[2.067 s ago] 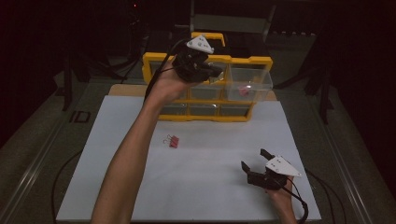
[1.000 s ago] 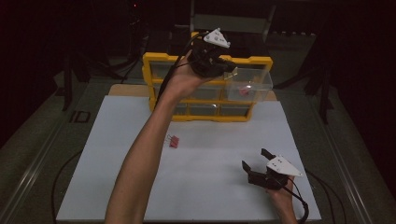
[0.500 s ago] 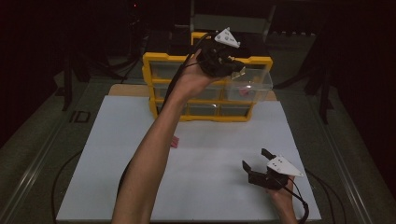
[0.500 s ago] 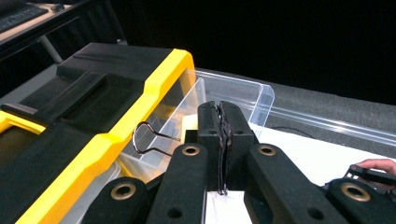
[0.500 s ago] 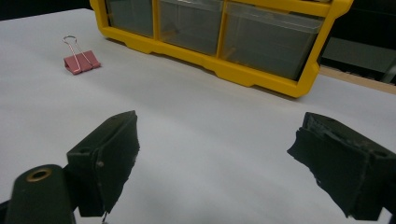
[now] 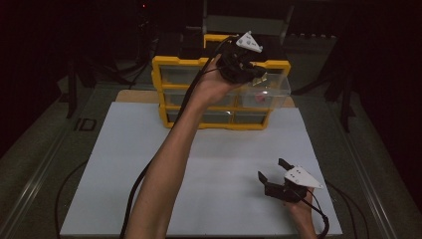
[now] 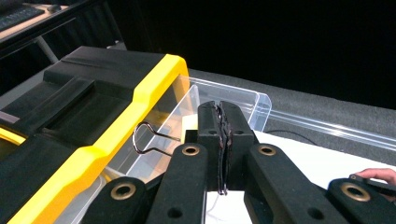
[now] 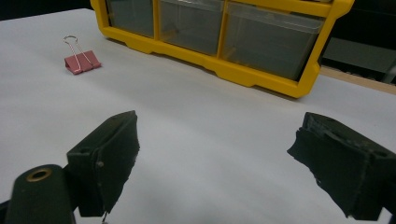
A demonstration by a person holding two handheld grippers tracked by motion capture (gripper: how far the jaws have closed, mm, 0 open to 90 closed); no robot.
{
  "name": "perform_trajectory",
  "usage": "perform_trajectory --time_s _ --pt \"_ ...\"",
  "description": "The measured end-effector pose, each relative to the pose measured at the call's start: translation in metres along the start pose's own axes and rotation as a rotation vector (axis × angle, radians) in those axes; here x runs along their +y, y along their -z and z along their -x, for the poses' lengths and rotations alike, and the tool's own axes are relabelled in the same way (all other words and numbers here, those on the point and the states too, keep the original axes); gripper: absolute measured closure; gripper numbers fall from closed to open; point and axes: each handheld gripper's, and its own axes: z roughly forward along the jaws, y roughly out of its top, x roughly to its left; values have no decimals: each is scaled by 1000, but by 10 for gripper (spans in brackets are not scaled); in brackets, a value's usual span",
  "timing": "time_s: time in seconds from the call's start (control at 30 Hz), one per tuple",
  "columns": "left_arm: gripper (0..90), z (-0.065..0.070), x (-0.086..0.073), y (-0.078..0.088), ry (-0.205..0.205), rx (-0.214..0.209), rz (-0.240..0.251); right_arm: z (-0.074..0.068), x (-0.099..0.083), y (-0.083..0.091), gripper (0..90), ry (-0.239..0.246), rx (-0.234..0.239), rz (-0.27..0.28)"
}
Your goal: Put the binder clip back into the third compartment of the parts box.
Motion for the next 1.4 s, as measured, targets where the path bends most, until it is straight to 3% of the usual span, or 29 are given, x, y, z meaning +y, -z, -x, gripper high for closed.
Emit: perform_trajectory --time_s 0.23,0.27,0.33,0.4,0.43,0.47,0.63,0.9,1.4 --pt "888 2 3 -4 4 -9 1 0 0 0 125 2 2 1" --pt "888 0 2 -6 28 -15 6 0 0 0 125 3 2 1" --pt "595 -2 1 -9 60 -10 -19 0 0 0 125 2 2 1" --pt "403 -5 -1 -8 89 10 -18 0 0 0 125 4 1 2" --pt "345 -5 -1 -8 89 10 -18 0 0 0 125 4 1 2" --pt "288 -8 -3 -5 117 16 -8 0 0 0 125 3 2 2" --pt "170 -12 -7 -1 131 51 -28 0 0 0 125 3 4 0" --pt "138 -12 -18 7 118 72 -57 0 0 -1 125 3 4 -2" --pt "130 -24 -56 25 175 115 -84 0 0 -2 125 8 0 -4"
